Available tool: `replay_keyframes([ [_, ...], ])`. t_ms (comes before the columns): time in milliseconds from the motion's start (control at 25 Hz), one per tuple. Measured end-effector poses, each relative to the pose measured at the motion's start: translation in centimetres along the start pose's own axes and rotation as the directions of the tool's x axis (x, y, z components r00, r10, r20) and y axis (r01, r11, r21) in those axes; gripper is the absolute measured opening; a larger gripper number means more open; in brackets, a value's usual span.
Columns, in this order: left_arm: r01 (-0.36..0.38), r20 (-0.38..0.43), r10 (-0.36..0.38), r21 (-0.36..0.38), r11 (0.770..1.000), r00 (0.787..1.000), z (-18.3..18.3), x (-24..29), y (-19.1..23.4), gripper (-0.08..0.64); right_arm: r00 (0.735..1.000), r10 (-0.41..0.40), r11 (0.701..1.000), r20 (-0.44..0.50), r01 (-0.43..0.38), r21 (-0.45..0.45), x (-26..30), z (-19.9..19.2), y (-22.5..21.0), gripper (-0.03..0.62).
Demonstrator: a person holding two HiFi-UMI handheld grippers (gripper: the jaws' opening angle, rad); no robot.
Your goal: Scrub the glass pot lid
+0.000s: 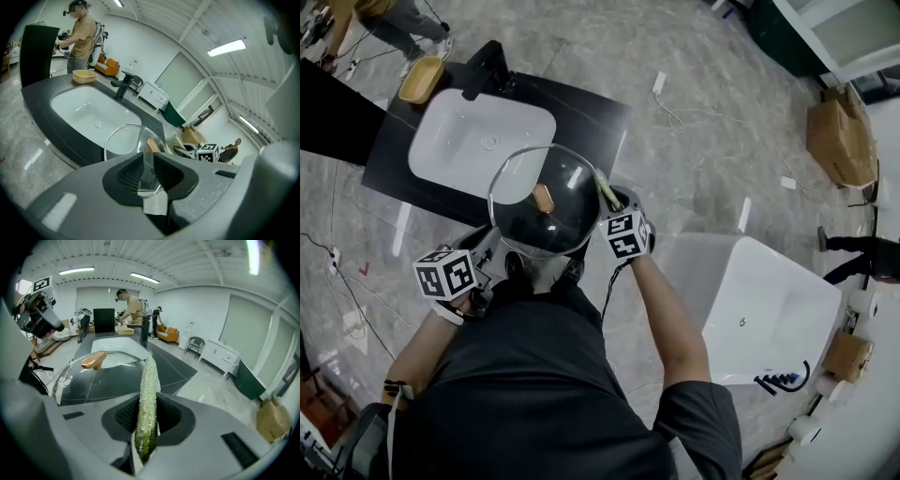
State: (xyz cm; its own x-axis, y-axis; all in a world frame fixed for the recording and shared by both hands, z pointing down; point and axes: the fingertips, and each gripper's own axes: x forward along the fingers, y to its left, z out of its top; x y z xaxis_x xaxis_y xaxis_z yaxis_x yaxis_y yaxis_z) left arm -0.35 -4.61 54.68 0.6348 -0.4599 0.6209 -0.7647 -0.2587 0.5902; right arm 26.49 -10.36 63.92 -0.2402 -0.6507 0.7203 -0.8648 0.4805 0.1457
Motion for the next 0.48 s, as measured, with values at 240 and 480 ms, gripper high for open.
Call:
replay_keyframes([
  [240, 0.038, -0.01, -0.038, 0.012, 0.999, 0.999, 0.2, 0.5, -0.9, 0.071, 0.997, -0.037, 0.997, 0.062, 0.041, -0.065, -3.6, 2.0, -0.7, 0.064],
  [480, 0.032, -0.01, -0.032, -0.01, 0.999, 0.999, -0.2, -0.2, 0.1, 0.071, 0.996, 0.087, 0.97, 0.03, -0.078, -0.229, -1.8, 0.5, 6.0, 0.064],
])
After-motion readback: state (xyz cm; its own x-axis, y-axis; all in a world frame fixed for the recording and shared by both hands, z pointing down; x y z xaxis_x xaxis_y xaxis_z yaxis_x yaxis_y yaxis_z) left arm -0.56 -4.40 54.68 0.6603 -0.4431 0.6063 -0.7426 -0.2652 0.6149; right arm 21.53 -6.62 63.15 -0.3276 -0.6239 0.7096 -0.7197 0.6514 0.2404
